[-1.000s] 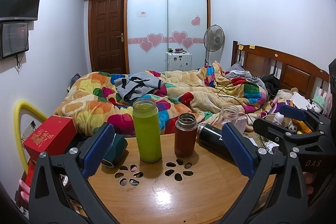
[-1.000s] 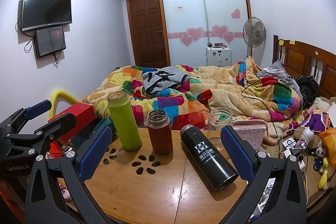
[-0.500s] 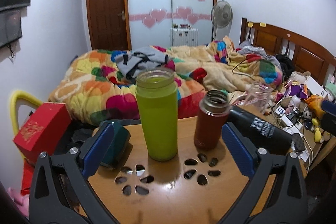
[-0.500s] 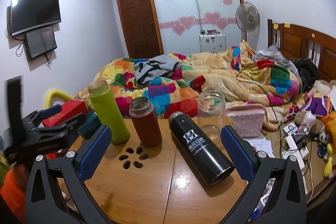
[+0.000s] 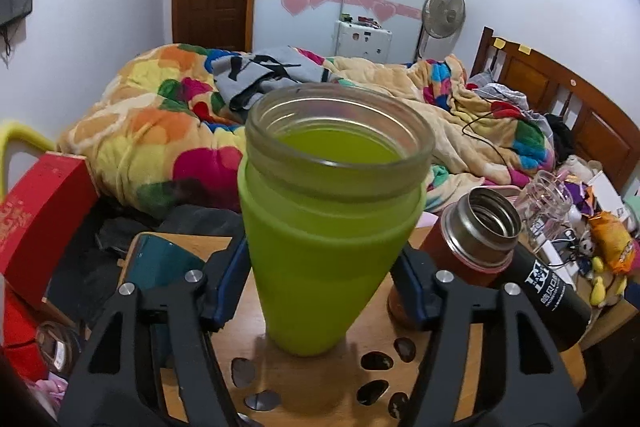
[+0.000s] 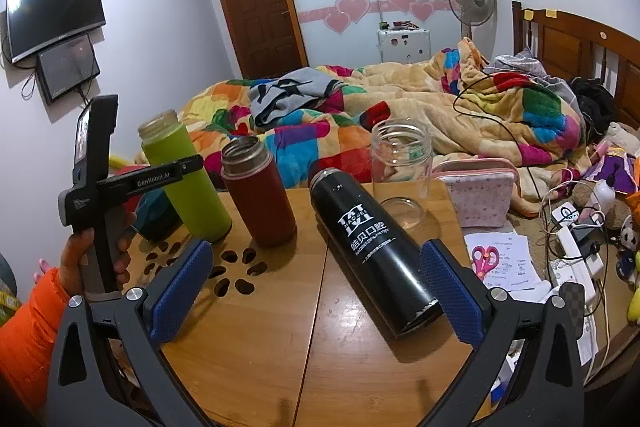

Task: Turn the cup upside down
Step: 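Move the left gripper to the lime-green tumbler and close around it, then lift and tilt the tumbler with the left gripper while the right gripper approaches its base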

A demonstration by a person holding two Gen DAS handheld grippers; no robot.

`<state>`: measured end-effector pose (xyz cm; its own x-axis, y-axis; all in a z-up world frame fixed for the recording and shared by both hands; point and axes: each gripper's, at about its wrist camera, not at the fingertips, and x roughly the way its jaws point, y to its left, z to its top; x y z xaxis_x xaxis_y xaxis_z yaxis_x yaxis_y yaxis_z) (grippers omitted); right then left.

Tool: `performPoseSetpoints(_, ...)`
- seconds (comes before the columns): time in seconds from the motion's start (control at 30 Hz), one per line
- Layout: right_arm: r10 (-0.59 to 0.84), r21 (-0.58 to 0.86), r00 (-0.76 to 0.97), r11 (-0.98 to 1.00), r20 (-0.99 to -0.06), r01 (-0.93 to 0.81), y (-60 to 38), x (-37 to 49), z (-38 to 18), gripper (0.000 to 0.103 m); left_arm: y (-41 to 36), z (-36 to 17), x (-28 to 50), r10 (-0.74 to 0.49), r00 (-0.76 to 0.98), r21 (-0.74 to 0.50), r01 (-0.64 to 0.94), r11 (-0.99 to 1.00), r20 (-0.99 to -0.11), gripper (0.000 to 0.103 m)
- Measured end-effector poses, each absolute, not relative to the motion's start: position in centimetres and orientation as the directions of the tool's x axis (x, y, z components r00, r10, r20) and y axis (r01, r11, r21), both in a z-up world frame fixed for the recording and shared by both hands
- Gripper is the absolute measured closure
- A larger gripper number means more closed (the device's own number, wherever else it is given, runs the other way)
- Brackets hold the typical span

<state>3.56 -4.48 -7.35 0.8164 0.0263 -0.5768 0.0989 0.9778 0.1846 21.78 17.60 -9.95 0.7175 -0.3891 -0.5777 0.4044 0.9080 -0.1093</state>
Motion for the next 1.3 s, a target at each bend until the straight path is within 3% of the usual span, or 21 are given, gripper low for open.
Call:
performPoseSetpoints(0.33, 0.11, 0.159, 0.803, 0.987, -0.586, -0.02, -2.0, 3.7, -9.0, 0.0, 18.9, -9.1, 16.9, -0.466, 0.637, -0.147, 0.488, 0.86, -0.613, 0.04)
performPoseSetpoints(0.7, 0.201, 0.114, 0.72, 0.979, -0.665, -0.168, 1.7, 3.3, -12.7, 0.0, 17.5, -8.5, 8.7, -0.626, 0.414, -0.27, 0.647, 0.713, -0.661, 0.041)
performPoseSetpoints(1.0, 0.292, 0.16, 0.657, 0.954, -0.695, -0.255, 2.9, 4.0, -15.0, 0.001, 17.5, -8.6, 8.0, -0.693, 0.307, -0.381, 0.657, 0.65, -0.653, 0.04)
performPoseSetpoints(1.07, 0.317, 0.175, 0.649, 0.945, -0.691, -0.275, 3.2, 4.2, -15.0, 0.01, 17.5, -8.6, 8.1, -0.696, 0.307, -0.388, 0.653, 0.65, -0.65, 0.04)
performPoseSetpoints(1.13, 0.353, 0.198, 0.635, 0.932, -0.687, -0.304, 3.5, 4.6, -15.1, 0.027, 17.6, -8.7, 8.2, -0.7, 0.311, -0.396, 0.647, 0.652, -0.643, 0.04)
performPoseSetpoints(1.3, 0.325, 0.139, 0.663, 0.938, -0.675, -0.318, 4.4, 4.4, -14.9, 0.031, 18.3, -9.3, 9.1, -0.724, 0.32, -0.453, 0.608, 0.652, -0.611, 0.04)
